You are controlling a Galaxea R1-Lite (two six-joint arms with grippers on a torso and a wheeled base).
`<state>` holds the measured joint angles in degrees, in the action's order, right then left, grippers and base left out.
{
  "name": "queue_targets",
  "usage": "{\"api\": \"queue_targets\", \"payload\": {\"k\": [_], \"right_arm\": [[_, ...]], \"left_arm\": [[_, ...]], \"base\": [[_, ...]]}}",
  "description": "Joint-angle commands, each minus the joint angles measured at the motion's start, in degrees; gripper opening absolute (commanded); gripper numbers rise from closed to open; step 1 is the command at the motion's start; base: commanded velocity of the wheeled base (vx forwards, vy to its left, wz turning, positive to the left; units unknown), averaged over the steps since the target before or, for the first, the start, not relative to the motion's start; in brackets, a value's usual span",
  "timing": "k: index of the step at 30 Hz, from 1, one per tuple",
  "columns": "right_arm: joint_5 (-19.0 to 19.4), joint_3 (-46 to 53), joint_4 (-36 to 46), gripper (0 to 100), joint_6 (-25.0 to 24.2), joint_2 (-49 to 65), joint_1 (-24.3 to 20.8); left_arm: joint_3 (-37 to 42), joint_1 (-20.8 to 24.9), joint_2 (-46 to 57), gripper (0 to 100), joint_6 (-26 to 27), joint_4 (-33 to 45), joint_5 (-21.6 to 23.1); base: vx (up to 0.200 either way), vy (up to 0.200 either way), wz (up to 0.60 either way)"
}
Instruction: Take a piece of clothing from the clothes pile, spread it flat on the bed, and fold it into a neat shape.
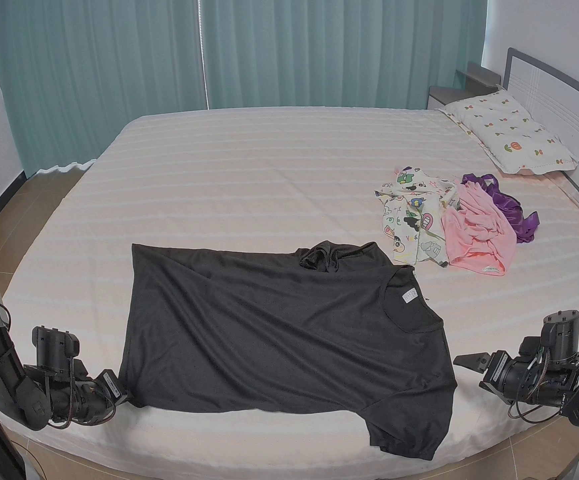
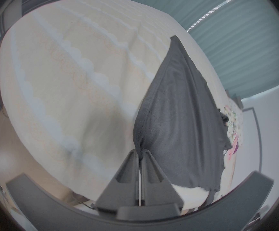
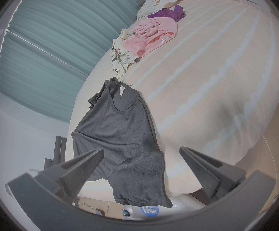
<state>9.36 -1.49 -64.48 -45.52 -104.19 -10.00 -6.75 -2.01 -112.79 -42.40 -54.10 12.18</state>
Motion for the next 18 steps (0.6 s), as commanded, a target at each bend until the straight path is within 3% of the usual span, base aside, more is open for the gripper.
{"api": "queue_targets", "payload": {"k": [1,8,13,18], "right_arm": [[-0.05,-0.01,-0.04,100,-0.01,0.04,0.06],[-0.05,-0.01,-0.04,100,-0.01,0.04,0.06],[-0.05,-0.01,-0.04,100,-0.01,0.04,-0.02],[0.04,-0.01,-0.04,100,-0.01,-0.05,-0.02]], "left_arm": [[2.71,-0.98,0.2,0,3.64,0.4,-1.9],[6.14,-3.7,0.2,0,11.64,0.4,-5.85],[6.4,-8.89,0.2,0,17.26,0.49,-6.38],[6.49,-10.47,0.38,0,18.76,1.46,-6.29]], "base": [[0.0,0.0,0.0],[0.0,0.0,0.0],[0.0,0.0,0.0],[0.0,0.0,0.0]]}}
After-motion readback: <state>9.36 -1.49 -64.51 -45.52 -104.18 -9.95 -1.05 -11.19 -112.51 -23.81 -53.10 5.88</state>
